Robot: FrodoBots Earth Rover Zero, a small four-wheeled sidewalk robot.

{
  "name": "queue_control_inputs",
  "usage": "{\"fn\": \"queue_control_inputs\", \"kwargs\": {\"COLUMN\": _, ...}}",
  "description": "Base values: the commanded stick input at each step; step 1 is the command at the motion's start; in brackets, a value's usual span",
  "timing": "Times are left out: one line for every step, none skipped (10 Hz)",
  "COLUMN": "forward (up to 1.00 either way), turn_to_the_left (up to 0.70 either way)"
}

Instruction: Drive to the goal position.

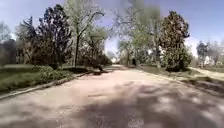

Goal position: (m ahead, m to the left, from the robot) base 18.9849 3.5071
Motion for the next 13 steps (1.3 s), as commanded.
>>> {"fn": "queue_control_inputs", "kwargs": {"forward": 0.7, "turn_to_the_left": -0.35}}
{"fn": "queue_control_inputs", "kwargs": {"forward": 0.7, "turn_to_the_left": -0.35}}
{"fn": "queue_control_inputs", "kwargs": {"forward": 0.7, "turn_to_the_left": -0.11}}
{"fn": "queue_control_inputs", "kwargs": {"forward": 0.7, "turn_to_the_left": 0.0}}
{"fn": "queue_control_inputs", "kwargs": {"forward": 0.7, "turn_to_the_left": 0.0}}
{"fn": "queue_control_inputs", "kwargs": {"forward": 0.7, "turn_to_the_left": 0.0}}
{"fn": "queue_control_inputs", "kwargs": {"forward": 0.7, "turn_to_the_left": 0.0}}
{"fn": "queue_control_inputs", "kwargs": {"forward": 0.7, "turn_to_the_left": 0.0}}
{"fn": "queue_control_inputs", "kwargs": {"forward": 0.7, "turn_to_the_left": 0.0}}
{"fn": "queue_control_inputs", "kwargs": {"forward": 0.7, "turn_to_the_left": 0.0}}
{"fn": "queue_control_inputs", "kwargs": {"forward": 0.7, "turn_to_the_left": 0.0}}
{"fn": "queue_control_inputs", "kwargs": {"forward": 0.7, "turn_to_the_left": 0.0}}
{"fn": "queue_control_inputs", "kwargs": {"forward": 0.7, "turn_to_the_left": 0.0}}
